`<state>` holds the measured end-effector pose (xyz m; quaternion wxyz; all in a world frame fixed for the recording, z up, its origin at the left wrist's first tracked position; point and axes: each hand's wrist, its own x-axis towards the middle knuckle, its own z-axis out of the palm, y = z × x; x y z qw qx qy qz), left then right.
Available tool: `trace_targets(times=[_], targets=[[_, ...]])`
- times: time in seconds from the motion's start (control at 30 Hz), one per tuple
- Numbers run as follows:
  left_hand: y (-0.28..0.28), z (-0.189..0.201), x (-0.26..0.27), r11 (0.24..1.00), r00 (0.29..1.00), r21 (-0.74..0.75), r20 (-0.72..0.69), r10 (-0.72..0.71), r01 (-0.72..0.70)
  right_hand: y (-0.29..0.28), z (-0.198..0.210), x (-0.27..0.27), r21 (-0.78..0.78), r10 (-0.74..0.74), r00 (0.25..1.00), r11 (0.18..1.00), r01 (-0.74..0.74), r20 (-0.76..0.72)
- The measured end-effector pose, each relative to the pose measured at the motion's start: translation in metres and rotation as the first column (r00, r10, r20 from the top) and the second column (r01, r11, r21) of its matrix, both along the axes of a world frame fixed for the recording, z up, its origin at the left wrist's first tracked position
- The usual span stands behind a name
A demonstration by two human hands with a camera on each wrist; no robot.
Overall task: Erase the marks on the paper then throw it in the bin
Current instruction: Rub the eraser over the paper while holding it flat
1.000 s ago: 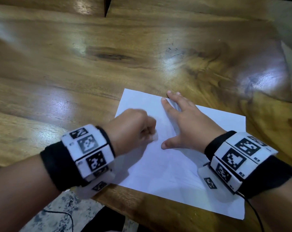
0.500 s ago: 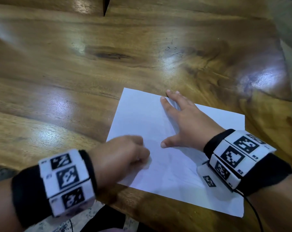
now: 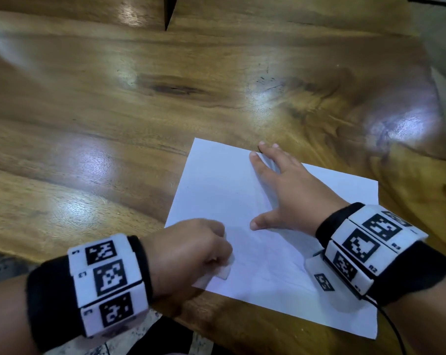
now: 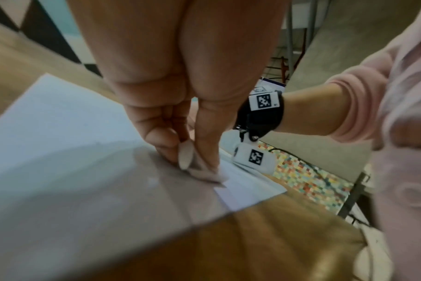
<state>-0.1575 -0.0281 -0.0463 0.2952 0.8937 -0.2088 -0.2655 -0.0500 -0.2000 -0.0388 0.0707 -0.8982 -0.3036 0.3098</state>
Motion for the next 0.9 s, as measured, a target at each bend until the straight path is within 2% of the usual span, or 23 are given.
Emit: trace_targets(times=[0.13, 0.2, 0.33, 0.5, 0.57, 0.7, 0.8, 0.9], targets=[[-0.001, 0.000, 0.022, 0.996, 0.986, -0.047, 0.143, 0.084, -0.078, 0.000, 0.000, 0.000, 0.000, -0.005, 1.000, 1.000, 0.005, 0.008], [0.002, -0.001, 0.012, 0.996, 0.995, -0.068, 0.083, 0.058, -0.052, 0.000, 0.001, 0.000, -0.007, -0.003, 1.000, 1.000, 0.003, 0.002], [0.006, -0.003, -0.016, 1.000, 1.000, 0.006, -0.022, -0.020, 0.020, 0.000, 0.002, -0.001, -0.010, -0.005, 1.000, 1.000, 0.005, -0.004], [-0.004, 0.001, 0.014, 0.995, 0.989, -0.053, 0.119, 0.091, -0.086, 0.001, 0.002, -0.001, -0.017, 0.004, 1.000, 1.000, -0.004, 0.007], [-0.002, -0.001, 0.008, 0.997, 0.988, -0.043, 0.138, 0.062, -0.057, 0.001, 0.002, 0.000, -0.019, 0.003, 1.000, 1.000, -0.003, 0.001], [0.002, 0.000, -0.023, 0.999, 0.997, 0.035, 0.072, -0.016, 0.014, 0.000, 0.002, -0.001, -0.010, -0.009, 1.000, 1.000, 0.009, -0.007], [0.009, 0.003, -0.007, 0.996, 0.996, -0.030, 0.005, 0.086, -0.086, 0.001, 0.002, -0.001, -0.004, -0.005, 1.000, 1.000, 0.005, -0.007], [0.020, 0.005, 0.028, 0.959, 0.947, -0.050, 0.149, 0.284, -0.279, 0.000, 0.002, -0.001, -0.004, -0.005, 1.000, 1.000, 0.005, -0.001]])
